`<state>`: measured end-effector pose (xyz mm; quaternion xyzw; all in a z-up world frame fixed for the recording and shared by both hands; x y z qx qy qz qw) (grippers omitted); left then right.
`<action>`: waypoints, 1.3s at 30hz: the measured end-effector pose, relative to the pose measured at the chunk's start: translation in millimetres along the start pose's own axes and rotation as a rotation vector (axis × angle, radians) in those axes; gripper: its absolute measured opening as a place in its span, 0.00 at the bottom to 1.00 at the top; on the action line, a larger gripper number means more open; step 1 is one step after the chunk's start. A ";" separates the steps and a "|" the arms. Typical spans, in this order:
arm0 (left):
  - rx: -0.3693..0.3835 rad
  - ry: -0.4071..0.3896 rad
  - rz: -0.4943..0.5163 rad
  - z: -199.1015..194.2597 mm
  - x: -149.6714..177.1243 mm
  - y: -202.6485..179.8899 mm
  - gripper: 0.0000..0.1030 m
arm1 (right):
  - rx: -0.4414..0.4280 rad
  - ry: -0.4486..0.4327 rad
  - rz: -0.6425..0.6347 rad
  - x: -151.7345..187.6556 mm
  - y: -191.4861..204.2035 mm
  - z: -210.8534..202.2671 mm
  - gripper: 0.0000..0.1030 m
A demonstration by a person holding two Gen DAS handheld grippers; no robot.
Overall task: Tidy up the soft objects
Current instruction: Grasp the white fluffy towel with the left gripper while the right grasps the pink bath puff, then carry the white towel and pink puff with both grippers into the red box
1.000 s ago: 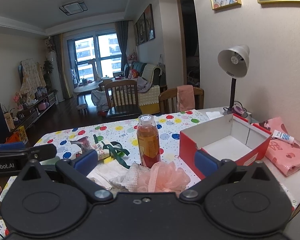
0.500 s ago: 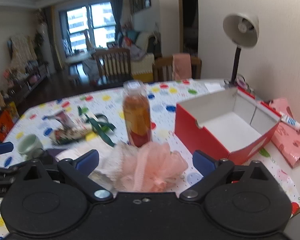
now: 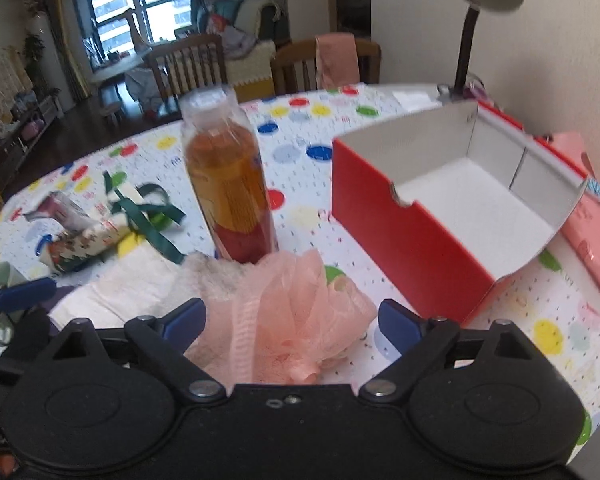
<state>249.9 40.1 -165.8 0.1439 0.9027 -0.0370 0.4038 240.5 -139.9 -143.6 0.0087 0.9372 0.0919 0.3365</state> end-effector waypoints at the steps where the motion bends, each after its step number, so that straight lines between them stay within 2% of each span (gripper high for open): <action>1: 0.008 0.012 0.005 6.3 -0.5 0.7 1.00 | 0.001 0.018 -0.007 2.2 -0.3 5.6 0.84; 7: 0.011 0.034 0.115 30.8 -2.1 -6.3 0.99 | 0.002 0.059 0.020 8.2 -13.9 22.7 0.83; 14: 0.041 0.079 0.140 50.7 4.4 -12.9 0.98 | -0.015 0.101 0.062 9.4 -19.7 40.4 0.81; 16: 0.051 0.091 0.148 53.7 7.7 -14.9 0.89 | -0.016 0.104 0.065 10.3 -18.8 43.8 0.79; 20: 0.061 0.113 0.123 58.8 12.9 -12.6 0.77 | -0.023 0.116 0.084 12.9 -16.7 49.5 0.74; 22: 0.076 0.123 0.106 60.6 14.4 -10.7 0.61 | -0.025 0.118 0.102 13.6 -17.0 50.9 0.67; 26: 0.085 0.124 0.082 59.7 15.4 -7.0 0.49 | -0.035 0.111 0.126 13.4 -17.5 49.6 0.54; 28: 0.091 0.127 0.070 58.9 15.3 -4.7 0.37 | -0.041 0.103 0.137 12.3 -17.9 47.2 0.44; 32: 0.098 0.130 0.059 57.0 15.3 -2.2 0.29 | -0.052 0.088 0.148 9.7 -17.1 41.3 0.26; 34: 0.104 0.131 0.068 55.8 16.2 -2.4 0.19 | -0.049 0.081 0.143 8.9 -16.3 37.5 0.15; 39: 0.120 0.114 0.053 47.0 14.2 0.7 0.15 | -0.038 0.047 0.135 6.1 -15.0 22.1 0.07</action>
Point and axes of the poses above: each gripper's, at about its wrist camera, not at the fingertips, and z roughly the way its jaws point, y to its left, x to its underside, the point moved 5 cm from there along z, roughly the way its jaws point, and after that the axes turned 7 degrees about z, right-handed, at the moved point
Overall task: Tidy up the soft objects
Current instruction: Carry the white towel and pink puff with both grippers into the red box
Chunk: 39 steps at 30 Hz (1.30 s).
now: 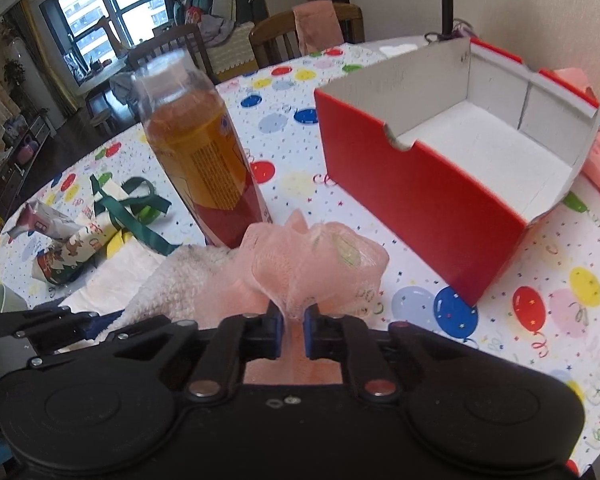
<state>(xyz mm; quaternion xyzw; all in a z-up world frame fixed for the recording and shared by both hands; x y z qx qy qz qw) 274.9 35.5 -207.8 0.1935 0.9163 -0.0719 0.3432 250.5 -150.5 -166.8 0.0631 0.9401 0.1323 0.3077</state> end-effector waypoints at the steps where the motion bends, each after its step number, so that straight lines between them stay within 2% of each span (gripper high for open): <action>1: 0.007 -0.006 -0.002 -3.3 -1.0 0.3 0.14 | 0.001 -0.010 -0.006 -0.5 0.5 -4.9 0.06; 15: 0.065 -0.131 -0.006 -75.9 -34.4 -7.0 0.14 | 0.012 -0.090 -0.083 -18.7 0.7 -90.9 0.06; 21: 0.079 -0.187 -0.014 -103.1 -57.8 -17.4 0.14 | -0.016 -0.125 -0.113 -35.9 -3.3 -114.9 0.06; 31: 0.065 -0.263 -0.025 -121.7 -121.1 -47.2 0.14 | -0.088 -0.173 -0.168 -82.5 -28.7 -130.8 0.06; 39: 0.030 -0.288 0.018 -107.5 -174.9 -82.4 0.14 | -0.091 -0.198 -0.195 -122.4 -62.7 -119.2 0.06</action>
Point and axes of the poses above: each gripper's, at about its wrist camera, not at the fingertips, and z roughly the way its jaws point, y to its left, x to its underside, the point moved 5 cm from there along z, roughly the way its jaws point, and after that the axes turned 7 degrees about z, right-handed, at the moved point
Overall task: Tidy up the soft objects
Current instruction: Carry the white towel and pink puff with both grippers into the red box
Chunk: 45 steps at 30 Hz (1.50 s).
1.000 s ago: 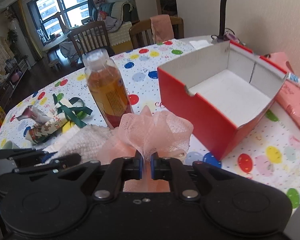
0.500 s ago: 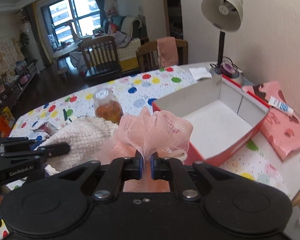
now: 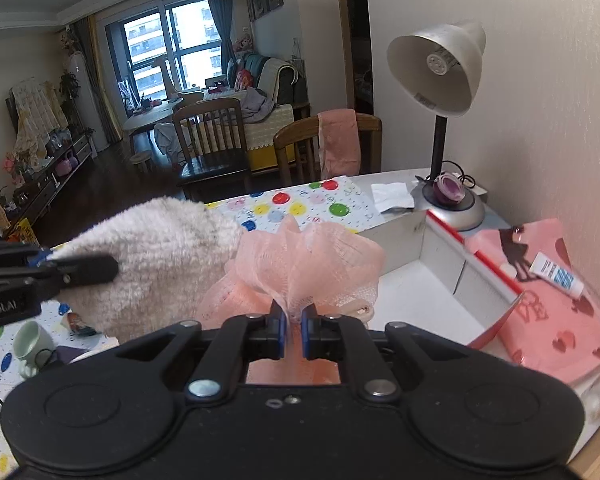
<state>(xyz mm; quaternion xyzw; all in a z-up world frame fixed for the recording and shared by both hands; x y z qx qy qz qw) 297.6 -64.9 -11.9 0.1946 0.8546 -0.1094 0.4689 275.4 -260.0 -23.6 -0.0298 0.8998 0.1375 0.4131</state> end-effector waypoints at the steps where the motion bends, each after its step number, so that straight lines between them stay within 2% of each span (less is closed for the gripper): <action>1: -0.001 0.003 0.006 6.3 -4.1 -4.7 0.14 | 0.002 0.000 -0.004 -3.0 -5.4 2.9 0.06; 12: 0.003 0.091 0.051 97.0 -18.9 -50.2 0.14 | 0.052 0.031 0.002 -16.3 -72.4 36.9 0.06; 24: -0.034 0.258 0.128 196.8 4.1 -73.2 0.14 | 0.090 0.132 0.021 -3.4 -121.6 97.6 0.07; 35: -0.056 0.370 0.130 241.7 27.5 -72.8 0.14 | 0.094 0.193 0.028 8.4 -140.2 132.7 0.10; 45: -0.054 0.467 0.129 264.6 46.1 -73.8 0.14 | 0.082 0.243 0.020 17.3 -141.3 149.6 0.26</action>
Point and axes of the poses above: each gripper's, at about its wrist camera, not at the fingertips, and z roughly the way its jaws point, y to its left, x to its underside, the point moved 5 cm from there along z, roughly the way its jaws point, and after that the axes turned 7 degrees about z, right-handed, at the moved point
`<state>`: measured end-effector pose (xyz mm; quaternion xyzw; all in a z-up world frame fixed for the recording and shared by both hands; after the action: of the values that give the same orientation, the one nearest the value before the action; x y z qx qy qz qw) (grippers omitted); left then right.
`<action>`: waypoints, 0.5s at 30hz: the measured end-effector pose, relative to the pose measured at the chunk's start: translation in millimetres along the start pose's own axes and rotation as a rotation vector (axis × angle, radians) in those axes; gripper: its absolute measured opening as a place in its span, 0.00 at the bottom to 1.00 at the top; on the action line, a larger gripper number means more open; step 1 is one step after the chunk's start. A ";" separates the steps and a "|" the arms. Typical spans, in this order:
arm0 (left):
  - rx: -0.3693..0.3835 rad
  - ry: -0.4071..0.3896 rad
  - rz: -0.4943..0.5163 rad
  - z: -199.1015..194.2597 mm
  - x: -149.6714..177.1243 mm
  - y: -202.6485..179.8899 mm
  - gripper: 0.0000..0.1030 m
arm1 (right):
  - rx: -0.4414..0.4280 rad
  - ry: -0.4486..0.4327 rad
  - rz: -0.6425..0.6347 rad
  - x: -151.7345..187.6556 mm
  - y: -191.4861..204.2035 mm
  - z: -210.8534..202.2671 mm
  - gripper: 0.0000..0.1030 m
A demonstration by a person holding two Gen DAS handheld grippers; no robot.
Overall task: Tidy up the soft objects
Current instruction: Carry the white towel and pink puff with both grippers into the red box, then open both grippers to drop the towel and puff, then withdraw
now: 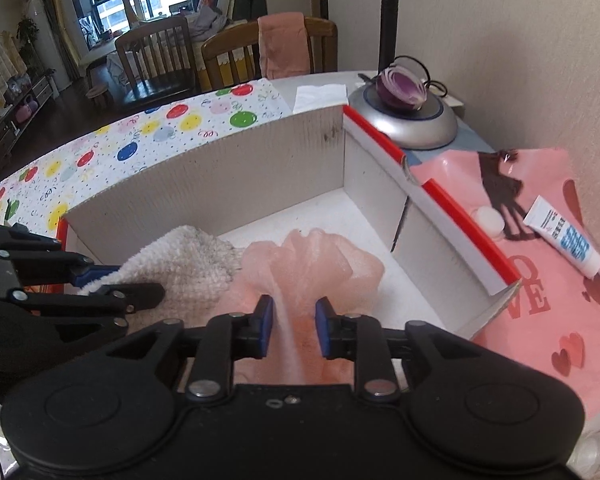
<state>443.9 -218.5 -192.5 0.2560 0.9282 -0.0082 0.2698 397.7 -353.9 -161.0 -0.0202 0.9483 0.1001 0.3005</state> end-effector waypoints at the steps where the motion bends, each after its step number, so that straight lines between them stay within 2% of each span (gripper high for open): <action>1: -0.007 0.004 -0.004 0.5 0.2 0.5 0.14 | -0.003 0.002 -0.001 0.6 0.7 -0.1 0.31; 4: 0.003 0.002 -0.023 -1.5 1.2 2.3 0.15 | -0.012 -0.003 -0.011 2.2 1.6 -3.1 0.45; 11: 0.007 -0.042 -0.049 -19.4 3.9 4.7 0.18 | -0.010 -0.029 -0.003 0.4 0.8 -15.2 0.53; 14: 0.005 -0.069 -0.067 -28.5 4.3 7.5 0.26 | -0.011 -0.037 -0.004 0.3 2.1 -21.8 0.57; 15: 0.012 -0.079 -0.071 -31.3 4.3 8.1 0.36 | -0.009 -0.041 -0.005 -0.1 2.3 -24.3 0.59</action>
<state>429.1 -204.6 -167.0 0.2239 0.9253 -0.0333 0.3042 383.8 -356.6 -141.1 -0.0221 0.9414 0.1039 0.3202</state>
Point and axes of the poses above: each gripper's, at about its wrist camera, not at the fingertips, and z roughly the way its jaws point, y to its left, x to its underside, the point moved 5 cm from there along z, roughly the way its jaws point, and after that the axes turned 7 degrees about z, right-handed, at the moved point
